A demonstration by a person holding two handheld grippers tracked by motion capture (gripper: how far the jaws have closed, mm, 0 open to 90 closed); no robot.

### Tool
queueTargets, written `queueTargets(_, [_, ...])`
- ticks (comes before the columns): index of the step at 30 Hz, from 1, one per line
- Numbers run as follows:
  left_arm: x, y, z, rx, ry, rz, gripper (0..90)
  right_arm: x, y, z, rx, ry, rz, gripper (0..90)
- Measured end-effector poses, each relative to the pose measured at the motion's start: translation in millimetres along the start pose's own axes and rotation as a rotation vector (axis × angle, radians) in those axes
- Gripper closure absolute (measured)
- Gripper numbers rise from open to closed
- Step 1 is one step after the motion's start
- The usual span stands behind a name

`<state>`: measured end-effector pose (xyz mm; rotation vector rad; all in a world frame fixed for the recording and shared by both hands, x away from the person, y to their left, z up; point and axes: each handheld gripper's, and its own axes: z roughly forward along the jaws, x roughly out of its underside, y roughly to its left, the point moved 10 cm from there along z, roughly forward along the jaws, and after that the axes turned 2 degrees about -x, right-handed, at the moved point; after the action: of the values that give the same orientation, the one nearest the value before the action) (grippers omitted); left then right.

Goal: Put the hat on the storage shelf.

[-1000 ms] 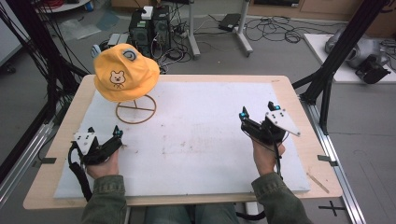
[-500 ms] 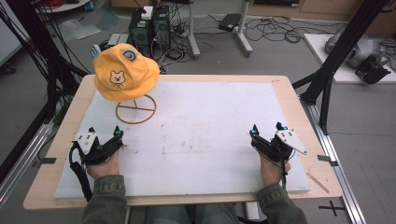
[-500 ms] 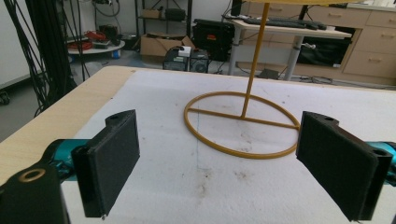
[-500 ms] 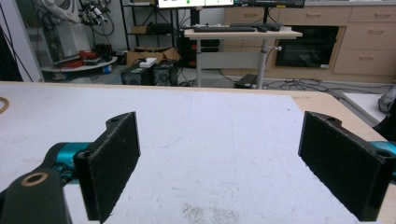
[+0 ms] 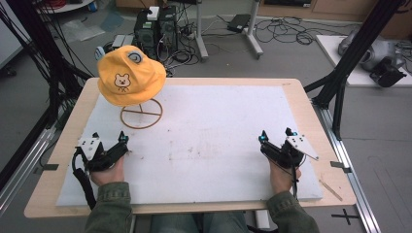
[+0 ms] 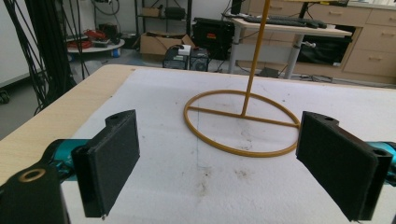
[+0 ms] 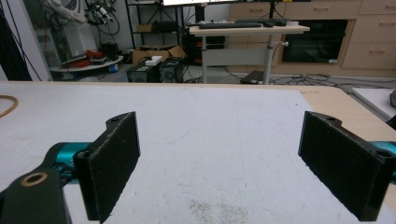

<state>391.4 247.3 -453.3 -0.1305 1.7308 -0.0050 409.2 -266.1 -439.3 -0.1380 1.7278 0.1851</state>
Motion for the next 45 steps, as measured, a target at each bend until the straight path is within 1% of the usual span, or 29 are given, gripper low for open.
queueTargets(2, [-0.1,-0.1,0.0,-0.002,-0.001,0.001,13.6,0.1,-1.1,0.1,-0.001,0.000,0.000,12.4])
queueTargets(5, [0.2,-0.3,0.0,-0.001,0.002,0.004,13.6,2.0,-2.0,0.6,-0.003,0.005,0.019,12.4])
queueTargets(12, [0.9,0.5,0.1,-0.001,0.006,-0.002,13.7,5.0,-0.9,1.9,-0.007,0.013,0.018,12.4])
queueTargets(15, [0.8,-0.1,0.4,0.000,0.005,0.000,13.8,6.0,-0.9,0.9,-0.009,0.018,0.032,12.4])
queueTargets(18, [0.7,-0.2,1.0,-0.001,0.004,-0.001,13.8,6.1,-1.5,1.0,-0.009,0.016,0.029,12.4])
queueTargets(31, [0.5,-0.2,0.9,-0.002,0.003,0.001,13.8,6.1,-2.8,0.6,-0.006,0.015,0.041,12.4])
queueTargets(33, [0.5,-0.1,1.0,-0.002,0.003,0.002,13.8,5.6,-3.5,0.7,-0.005,0.011,0.033,12.4])
queueTargets(45, [0.5,-0.2,0.9,-0.001,0.003,0.002,13.8,6.7,-2.6,1.5,-0.006,0.016,0.032,12.4])
